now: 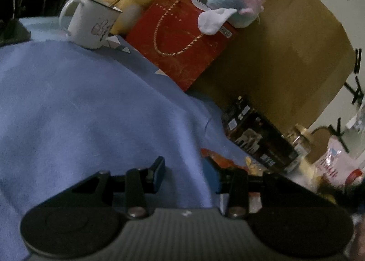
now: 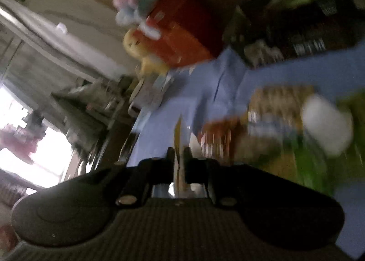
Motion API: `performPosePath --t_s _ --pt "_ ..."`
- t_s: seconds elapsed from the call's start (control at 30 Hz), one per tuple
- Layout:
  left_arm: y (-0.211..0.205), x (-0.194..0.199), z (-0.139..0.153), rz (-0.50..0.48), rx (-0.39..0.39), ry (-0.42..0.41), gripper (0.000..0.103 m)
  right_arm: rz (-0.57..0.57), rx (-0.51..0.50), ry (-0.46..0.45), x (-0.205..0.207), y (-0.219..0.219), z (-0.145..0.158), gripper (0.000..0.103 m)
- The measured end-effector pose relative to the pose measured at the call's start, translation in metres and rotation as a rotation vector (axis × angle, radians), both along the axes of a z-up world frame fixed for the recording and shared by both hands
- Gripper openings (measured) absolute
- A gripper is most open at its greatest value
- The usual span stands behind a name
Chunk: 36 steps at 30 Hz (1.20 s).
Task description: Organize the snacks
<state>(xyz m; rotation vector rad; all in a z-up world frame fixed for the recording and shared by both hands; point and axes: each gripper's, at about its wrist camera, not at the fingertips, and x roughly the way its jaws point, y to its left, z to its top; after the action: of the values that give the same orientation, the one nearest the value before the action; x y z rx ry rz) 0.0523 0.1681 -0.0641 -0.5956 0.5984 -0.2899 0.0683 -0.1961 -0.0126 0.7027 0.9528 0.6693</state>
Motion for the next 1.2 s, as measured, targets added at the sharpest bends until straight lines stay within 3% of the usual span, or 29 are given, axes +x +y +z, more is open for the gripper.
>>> performPosePath --t_s 0.13,0.23,0.3,0.33,0.37,0.4,0.53,0.6,0.77,0.9,1.2 --pt "-0.008 -0.005 0.006 -0.042 0.012 0.008 0.037 -0.017 -0.189 -0.067 -0.035 -0.004 -0.01 0.012" --pt "-0.019 -0.021 0.016 -0.106 -0.011 0.01 0.037 -0.01 -0.263 -0.104 -0.044 -0.003 -0.018 0.015" --pt "-0.028 -0.033 0.026 -0.147 0.019 0.014 0.037 0.014 -0.306 -0.165 -0.051 -0.003 -0.017 0.03" --pt "-0.031 -0.039 0.03 -0.167 0.031 0.014 0.039 0.033 -0.331 -0.205 -0.055 -0.003 -0.015 0.05" --pt "-0.034 -0.044 0.033 -0.188 0.038 0.018 0.042 0.053 -0.347 -0.236 -0.06 -0.002 -0.014 0.058" --pt "-0.038 -0.049 0.036 -0.216 0.046 0.031 0.045 0.079 -0.365 -0.275 -0.066 -0.004 -0.013 0.064" --pt "-0.05 -0.057 0.034 -0.292 0.019 0.088 0.046 0.2 -0.482 -0.414 -0.088 0.004 -0.014 0.07" --pt "-0.059 -0.054 0.03 -0.33 -0.011 0.127 0.048 0.244 -0.556 -0.464 -0.095 0.01 -0.021 0.071" --pt "-0.081 -0.046 0.025 -0.346 0.03 0.128 0.048 0.337 -0.714 -0.561 -0.097 0.04 -0.039 0.07" --pt "-0.09 -0.046 0.027 -0.332 0.107 0.122 0.028 0.347 -0.71 -0.578 -0.089 0.054 -0.048 0.057" --pt "-0.102 -0.02 0.083 -0.357 0.138 -0.005 0.026 0.2 -0.651 -0.664 -0.08 0.038 -0.008 0.056"
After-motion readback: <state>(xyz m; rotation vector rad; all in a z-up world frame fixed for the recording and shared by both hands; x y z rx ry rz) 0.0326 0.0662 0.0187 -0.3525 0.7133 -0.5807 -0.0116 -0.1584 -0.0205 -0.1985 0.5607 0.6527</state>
